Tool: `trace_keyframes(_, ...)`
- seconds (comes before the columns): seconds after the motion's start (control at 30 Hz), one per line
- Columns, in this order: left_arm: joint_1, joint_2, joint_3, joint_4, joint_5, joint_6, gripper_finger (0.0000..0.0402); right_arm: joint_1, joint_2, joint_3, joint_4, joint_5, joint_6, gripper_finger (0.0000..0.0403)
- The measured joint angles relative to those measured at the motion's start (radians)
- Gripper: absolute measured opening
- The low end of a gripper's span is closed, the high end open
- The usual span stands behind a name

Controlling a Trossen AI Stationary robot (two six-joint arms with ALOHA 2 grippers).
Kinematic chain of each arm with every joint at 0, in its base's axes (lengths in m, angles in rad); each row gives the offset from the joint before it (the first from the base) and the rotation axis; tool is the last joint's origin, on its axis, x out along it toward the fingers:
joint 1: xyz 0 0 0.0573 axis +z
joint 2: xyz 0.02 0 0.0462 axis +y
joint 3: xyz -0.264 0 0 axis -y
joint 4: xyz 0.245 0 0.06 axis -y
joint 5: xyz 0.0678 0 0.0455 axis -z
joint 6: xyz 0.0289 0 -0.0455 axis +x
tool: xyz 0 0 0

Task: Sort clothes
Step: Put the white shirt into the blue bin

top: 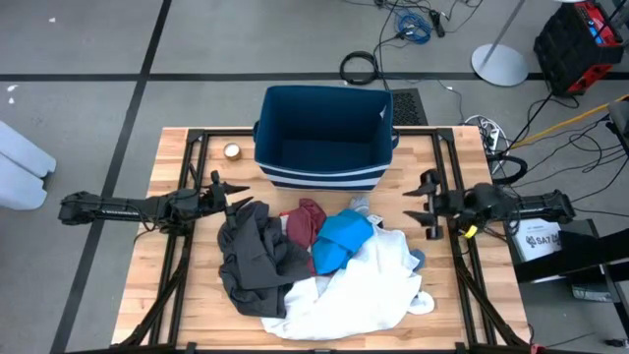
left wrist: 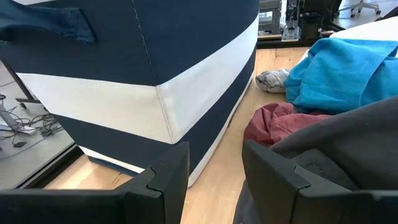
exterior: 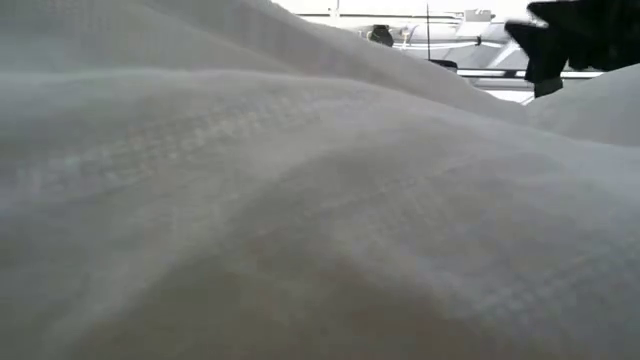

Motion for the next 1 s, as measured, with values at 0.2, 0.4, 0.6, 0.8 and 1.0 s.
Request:
trace_keyframes(0.2, 0.0, 0.0, 0.0, 0.044, 0.033, -0.247, 0.016, 0.0, 0.013, 0.0, 0.037, 0.18, 0.173, 0.0208)
trace_keyframes(0.4, 0.0, -0.001, 0.0, 0.084, 0.038, -0.362, 0.016, -0.003, 0.073, 0.0, 0.014, 0.294, 0.32, 0.0208)
trace_keyframes(0.6, 0.0, 0.0, 0.001, 0.181, 0.043, -0.496, 0.016, -0.003, 0.152, 0.004, 0.057, 0.33, 0.37, 0.0208)
trace_keyframes(0.8, 0.001, -0.001, 0.078, 0.262, 0.082, -0.387, 0.016, -0.003, 0.252, 0.088, 0.063, 0.348, 0.352, 0.0208)
trace_keyframes(1.0, 0.001, 0.006, 0.258, 0.093, 0.097, -0.323, 0.016, -0.003, 0.385, 0.215, 0.003, 0.339, 0.297, 0.0208)
